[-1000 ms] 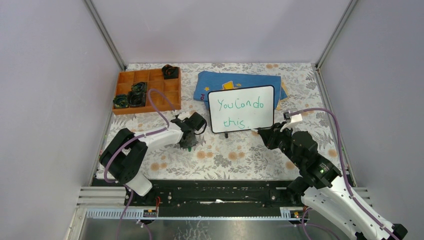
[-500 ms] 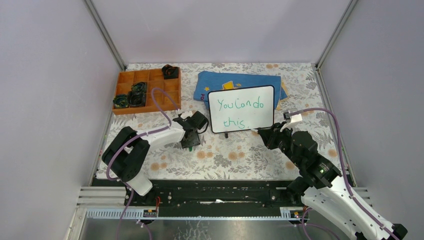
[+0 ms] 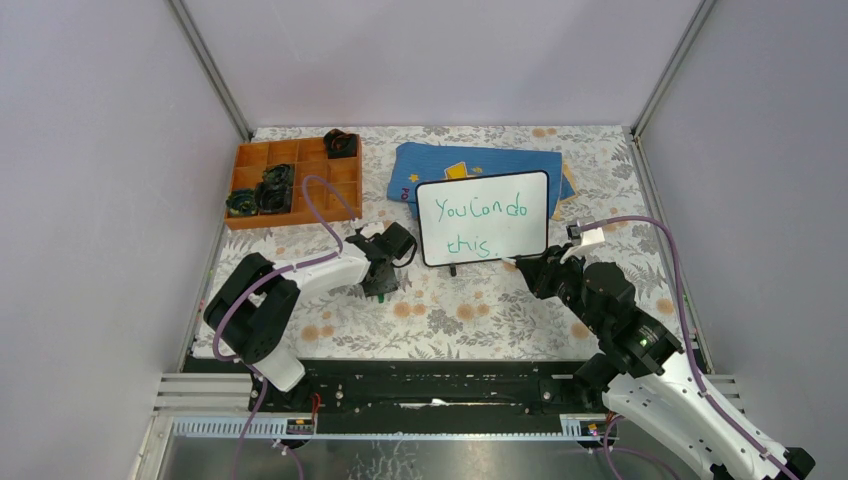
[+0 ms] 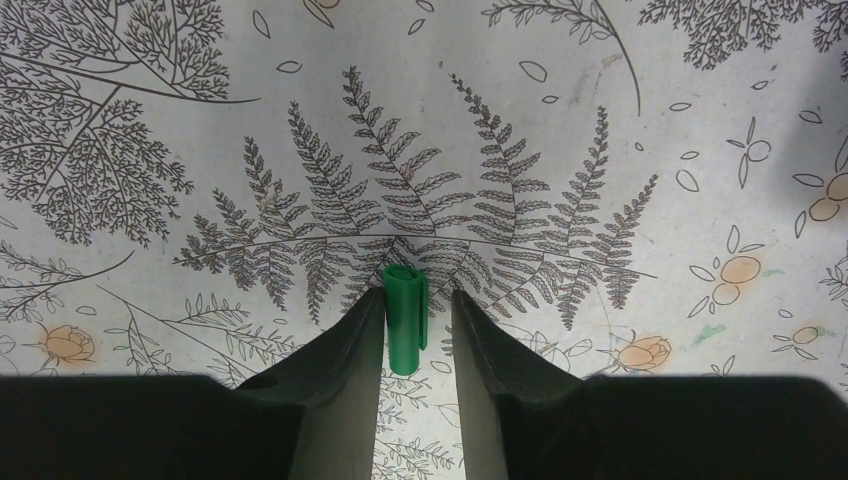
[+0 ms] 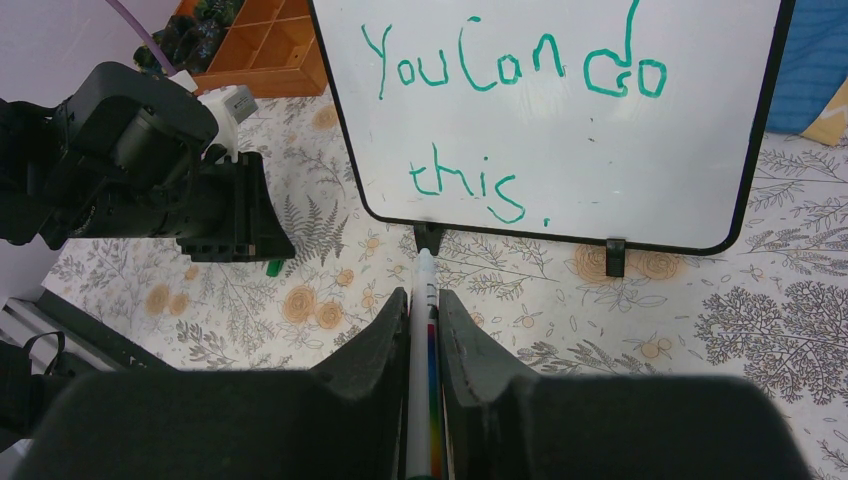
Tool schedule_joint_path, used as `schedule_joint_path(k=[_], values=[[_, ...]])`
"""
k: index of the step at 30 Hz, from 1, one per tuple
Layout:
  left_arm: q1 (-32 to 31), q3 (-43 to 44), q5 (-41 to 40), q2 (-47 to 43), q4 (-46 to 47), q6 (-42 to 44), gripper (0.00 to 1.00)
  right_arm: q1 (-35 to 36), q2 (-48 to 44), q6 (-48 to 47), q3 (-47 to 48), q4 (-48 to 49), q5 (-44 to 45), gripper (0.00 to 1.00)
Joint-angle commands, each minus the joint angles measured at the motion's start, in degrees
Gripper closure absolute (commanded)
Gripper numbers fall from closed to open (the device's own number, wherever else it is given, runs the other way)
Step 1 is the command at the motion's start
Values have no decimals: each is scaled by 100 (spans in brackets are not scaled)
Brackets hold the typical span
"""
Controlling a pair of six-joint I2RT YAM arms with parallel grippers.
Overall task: Write a sentence on the whiteboard
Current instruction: Close the whiteboard marker at the center of the board.
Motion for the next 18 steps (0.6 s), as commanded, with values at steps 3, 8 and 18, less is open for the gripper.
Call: schedule_joint_path(k=[3, 8, 18], values=[[-41, -158, 54, 172, -268, -50, 65, -22, -56, -73, 1, 152, 42, 100], [-43, -255, 10, 146, -268, -44, 69, -22, -66, -57, 5, 127, 69, 100], [-39, -408, 106, 104, -105, -50, 78, -22, -61, -61, 5, 106, 94, 100]])
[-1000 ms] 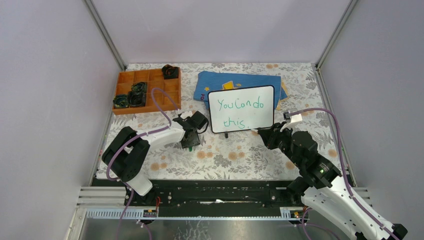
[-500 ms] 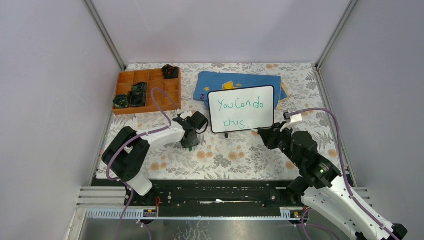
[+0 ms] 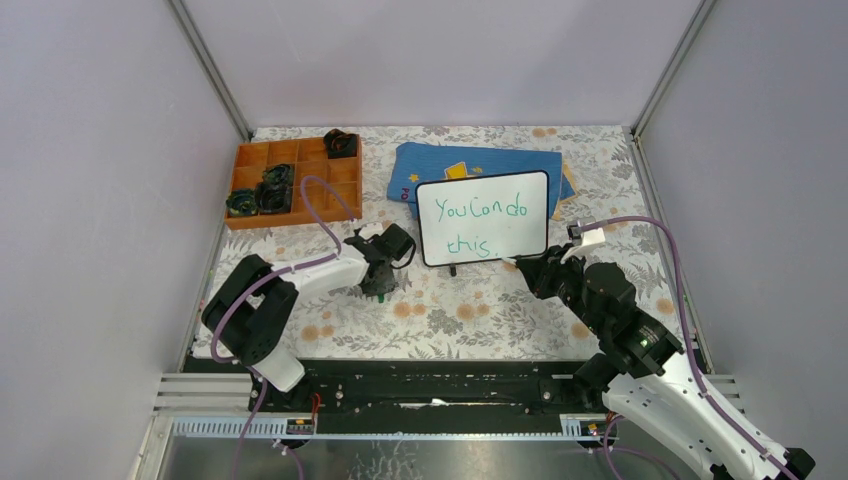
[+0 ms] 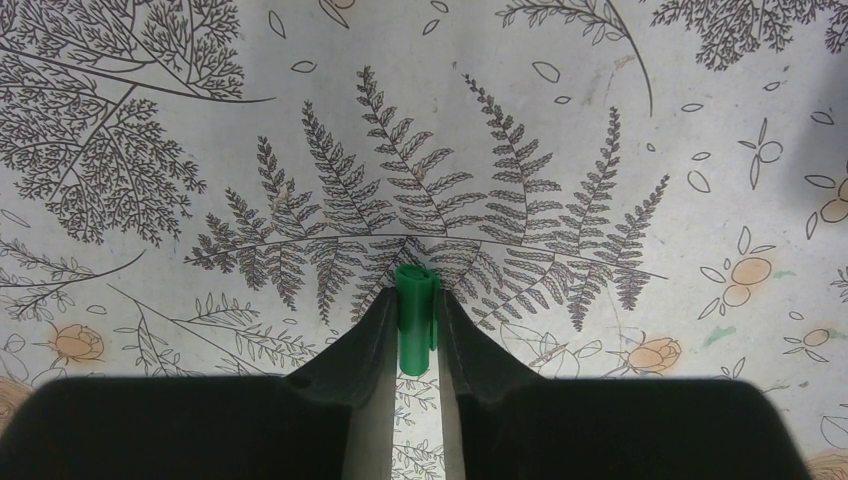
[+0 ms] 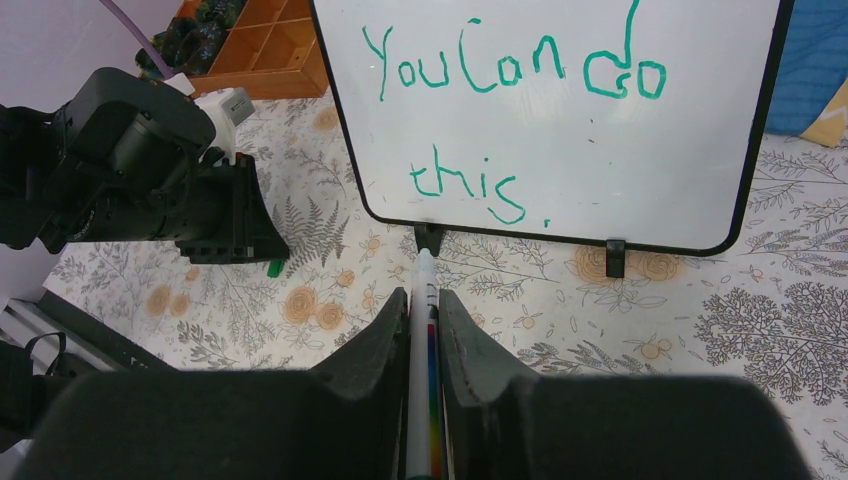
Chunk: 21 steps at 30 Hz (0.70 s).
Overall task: Write a sentence on the whiteboard
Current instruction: Close the whiteboard marker at the center of the board.
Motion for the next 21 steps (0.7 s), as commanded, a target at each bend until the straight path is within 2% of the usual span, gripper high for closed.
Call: schedule_joint_path(k=[1, 4, 9, 16, 21], values=[[-39, -327, 136, 156, -118, -59, 79, -21, -41, -64, 8, 103, 96, 100], [-36, -346, 153, 135, -91, -73, 84, -22, -32, -64, 16, 82, 111, 100], [-28, -267, 104, -150, -118, -110, 100, -22, -15, -60, 34, 66, 127, 100], [115, 155, 53, -1186, -305, -66, 100, -22, 51, -107, 155, 45, 95, 100], [255, 245, -29, -2263, -9, 5, 100, -21, 286, -131, 405, 265, 45, 100]])
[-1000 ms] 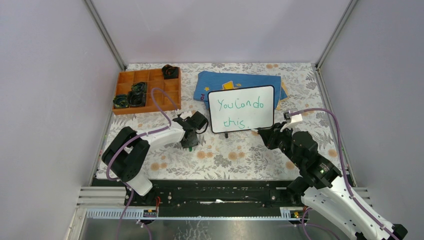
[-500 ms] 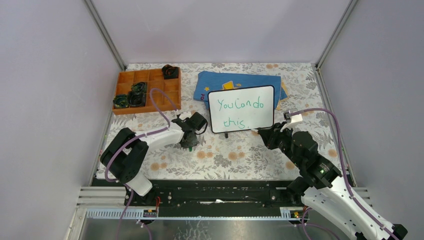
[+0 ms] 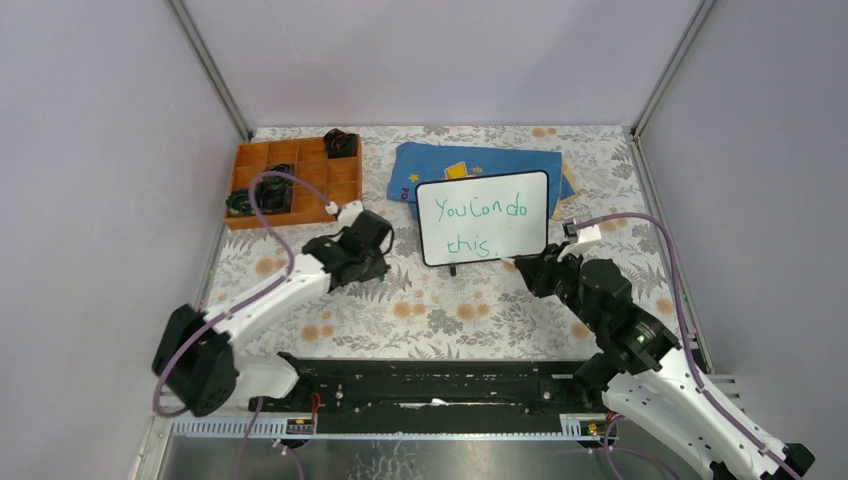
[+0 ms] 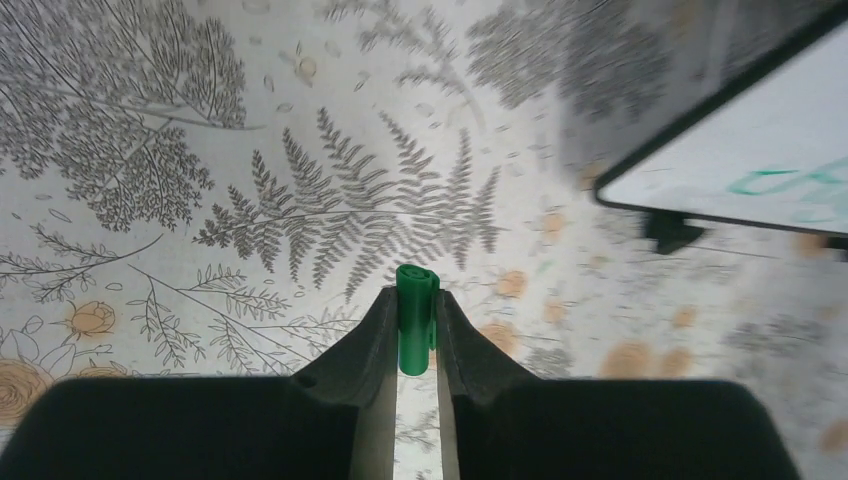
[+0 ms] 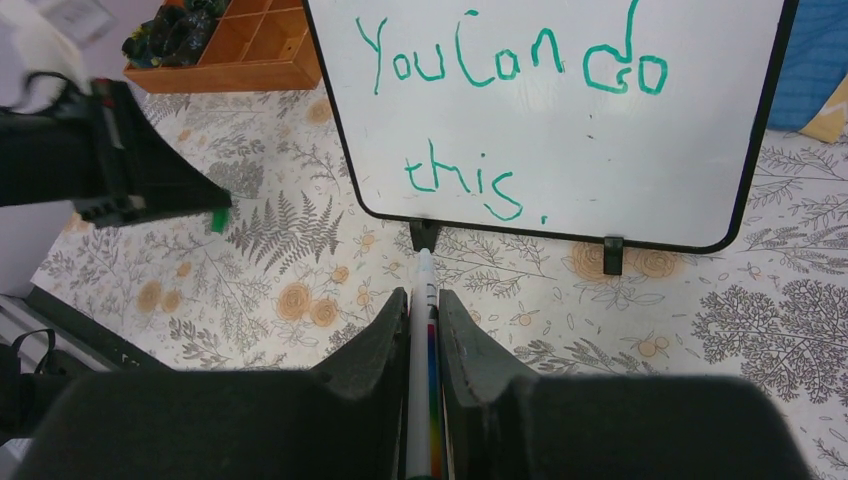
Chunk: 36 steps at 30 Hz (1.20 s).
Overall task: Write a sentence on the whiteboard
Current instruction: Close the whiteboard marker at the center of the board.
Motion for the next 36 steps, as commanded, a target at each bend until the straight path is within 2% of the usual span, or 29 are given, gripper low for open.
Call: schedule_joint_path(k=[1, 5, 10, 12, 17, 23, 26, 30, 36], values=[[127, 198, -140, -1028, 306, 66, 100, -22, 275, -129, 475, 342, -14, 100], [146, 141, -40, -1966, 934, 207, 100, -22, 672, -166, 744, 1058, -290, 100], [145, 77, 66, -2900, 1783, 160, 100, 157, 1166, -459, 1005, 2641, -242, 100], [146, 75, 109, -3134, 2117, 94, 100, 652, 1423, -947, 1136, 3368, 287, 100], [146, 114, 191, -3472, 2773, -35, 100, 2576, 2190, -3100, 1243, 5658, 1865, 100], [146, -275, 360, -3924, 3779, -224, 100, 3778, 3260, -4900, 1126, 8250, 2803, 100], [146, -400, 377, -4177, 4067, -115, 100, 4074, 3690, -5353, 1030, 9280, 3135, 100], [146, -491, 286, -4460, 4262, -14, 100, 4100, 3587, -4867, 937, 9279, 3319, 100], [146, -547, 312, -4541, 4743, -235, 100, 4100, 3352, -4181, 909, 8759, 2884, 100]])
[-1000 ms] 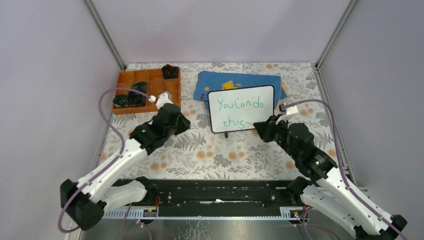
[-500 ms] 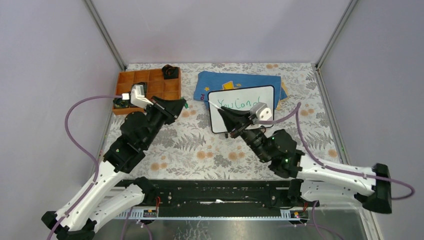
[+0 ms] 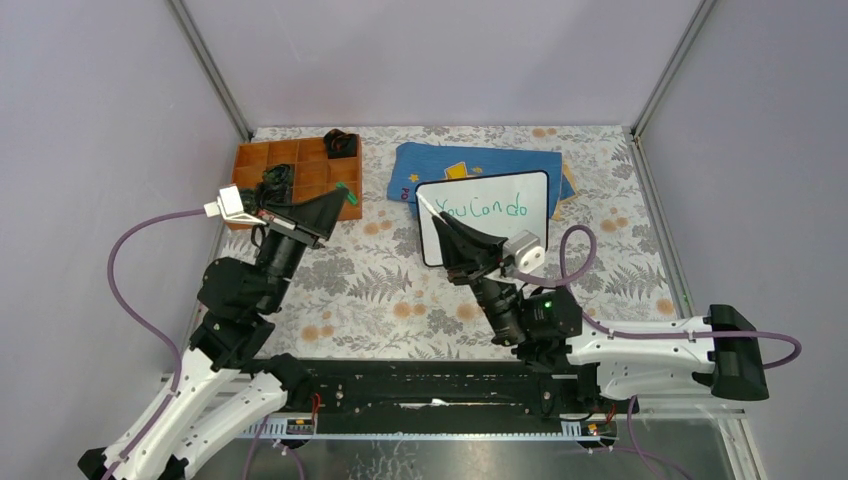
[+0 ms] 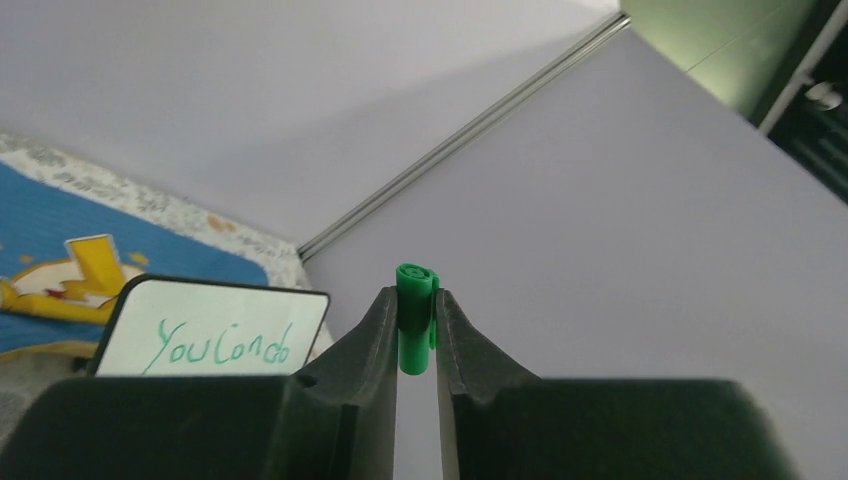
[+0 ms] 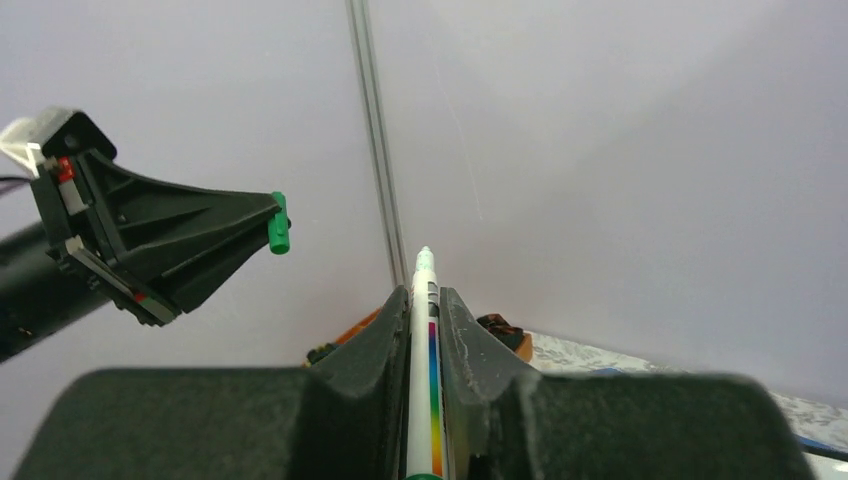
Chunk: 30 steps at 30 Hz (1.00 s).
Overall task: Write a sentence on the whiteboard
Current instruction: Close the whiteboard marker at the center of the board.
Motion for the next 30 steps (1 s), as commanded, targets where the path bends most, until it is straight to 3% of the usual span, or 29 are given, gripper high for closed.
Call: schedule_joint_path(k=[1, 10, 15, 20, 30], values=[[43, -37, 38, 6, 855, -159, 100, 26, -199, 311, 105, 375, -91, 100], [44, -484, 378, -289, 1371, -688, 100, 195, -40, -431, -211, 741, -184, 100], [43, -769, 573, -518, 1526, -893, 100, 514, 213, -1204, -342, 1452, -305, 100], [43, -956, 707, -572, 1733, -1079, 100, 518, 162, -993, -521, 1718, -1004, 100], [44, -1103, 1118, -414, 2416, -1275, 100, 518, -79, -109, -381, 1214, -1795, 100]])
